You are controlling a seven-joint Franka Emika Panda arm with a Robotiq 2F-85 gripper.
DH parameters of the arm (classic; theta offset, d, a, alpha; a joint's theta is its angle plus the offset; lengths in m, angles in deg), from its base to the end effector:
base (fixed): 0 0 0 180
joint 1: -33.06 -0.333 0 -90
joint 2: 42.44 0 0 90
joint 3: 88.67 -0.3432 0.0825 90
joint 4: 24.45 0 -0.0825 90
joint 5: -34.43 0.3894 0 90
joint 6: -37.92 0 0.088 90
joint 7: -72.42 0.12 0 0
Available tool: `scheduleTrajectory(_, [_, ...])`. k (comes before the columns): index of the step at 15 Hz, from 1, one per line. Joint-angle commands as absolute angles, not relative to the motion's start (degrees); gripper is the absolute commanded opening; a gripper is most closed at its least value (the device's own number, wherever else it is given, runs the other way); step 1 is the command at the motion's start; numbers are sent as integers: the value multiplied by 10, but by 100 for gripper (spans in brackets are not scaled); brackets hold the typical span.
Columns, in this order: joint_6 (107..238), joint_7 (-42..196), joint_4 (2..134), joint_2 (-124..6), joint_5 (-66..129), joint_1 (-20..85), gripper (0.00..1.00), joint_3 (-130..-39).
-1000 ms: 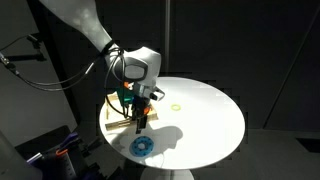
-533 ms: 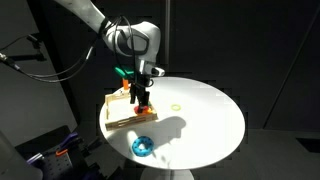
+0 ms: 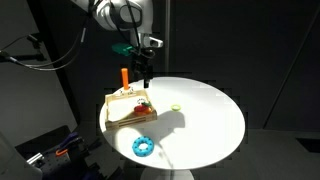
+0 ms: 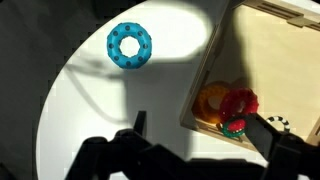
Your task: Put the small dark green ring in the box, then remove the big blue ring from the box
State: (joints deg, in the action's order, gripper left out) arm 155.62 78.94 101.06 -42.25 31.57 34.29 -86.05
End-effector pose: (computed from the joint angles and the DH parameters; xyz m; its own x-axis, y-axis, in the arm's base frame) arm 0.5168 -0.0381 0.3881 0.9794 -0.1565 -0.1276 -0.1505 -0.9871 0.0554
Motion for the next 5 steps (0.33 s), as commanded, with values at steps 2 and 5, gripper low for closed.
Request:
scheduleTrajectory(2, [1557,788,1010,-411,316,345,100,-866])
scheduleTrajectory(5, [1557,788,1012,-415,316,345,100,-866])
